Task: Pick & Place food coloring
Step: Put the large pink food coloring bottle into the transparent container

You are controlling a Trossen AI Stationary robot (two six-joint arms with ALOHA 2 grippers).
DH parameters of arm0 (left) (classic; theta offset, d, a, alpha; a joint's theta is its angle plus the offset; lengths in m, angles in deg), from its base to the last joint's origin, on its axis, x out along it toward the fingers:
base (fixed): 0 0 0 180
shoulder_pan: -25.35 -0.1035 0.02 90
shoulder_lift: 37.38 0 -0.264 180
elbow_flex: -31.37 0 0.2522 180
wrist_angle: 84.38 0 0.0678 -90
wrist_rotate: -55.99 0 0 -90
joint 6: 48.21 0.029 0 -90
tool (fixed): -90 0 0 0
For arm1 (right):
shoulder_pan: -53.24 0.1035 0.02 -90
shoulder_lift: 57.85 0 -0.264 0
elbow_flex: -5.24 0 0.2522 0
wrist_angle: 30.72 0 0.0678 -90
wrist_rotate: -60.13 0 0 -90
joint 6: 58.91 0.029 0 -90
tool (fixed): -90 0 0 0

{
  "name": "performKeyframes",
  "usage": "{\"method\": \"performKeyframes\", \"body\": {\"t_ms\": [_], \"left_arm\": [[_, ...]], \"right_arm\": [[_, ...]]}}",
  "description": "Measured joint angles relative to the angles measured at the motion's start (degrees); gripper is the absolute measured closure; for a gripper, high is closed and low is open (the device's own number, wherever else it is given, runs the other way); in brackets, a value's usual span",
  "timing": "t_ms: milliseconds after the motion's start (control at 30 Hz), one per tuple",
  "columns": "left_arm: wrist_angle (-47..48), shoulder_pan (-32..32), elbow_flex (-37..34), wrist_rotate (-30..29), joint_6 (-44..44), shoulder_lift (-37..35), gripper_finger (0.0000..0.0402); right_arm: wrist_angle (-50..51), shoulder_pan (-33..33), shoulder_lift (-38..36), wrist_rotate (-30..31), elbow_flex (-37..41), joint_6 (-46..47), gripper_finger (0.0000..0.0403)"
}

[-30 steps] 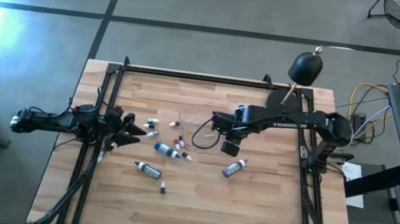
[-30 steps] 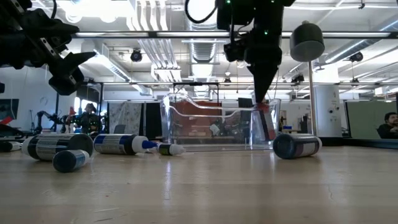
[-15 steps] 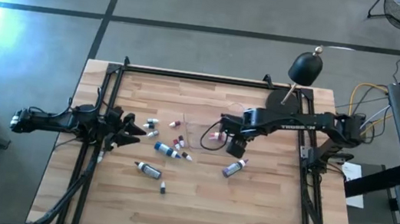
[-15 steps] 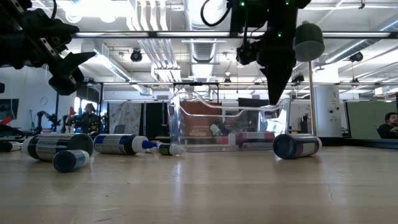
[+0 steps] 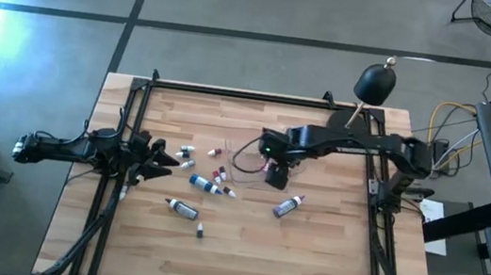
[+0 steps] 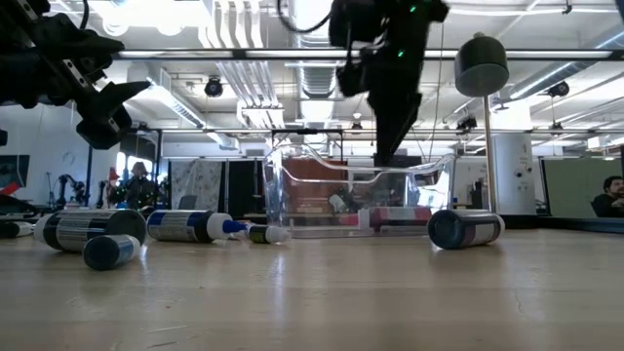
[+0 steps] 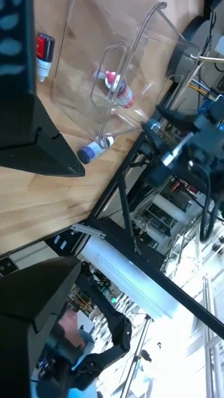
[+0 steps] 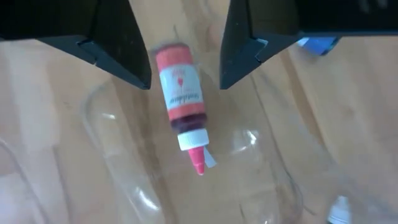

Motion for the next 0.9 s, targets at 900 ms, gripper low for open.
{"method": "performKeyframes", "body": {"t_ms": [900], "left_arm": [[0.0,0.01,0.0,-0.01,-0.01,-0.01,0.0205]], "right_arm": [[7.02,-6.26,22.53,-5.11,-14.33,-13.05,0.0188]]}}
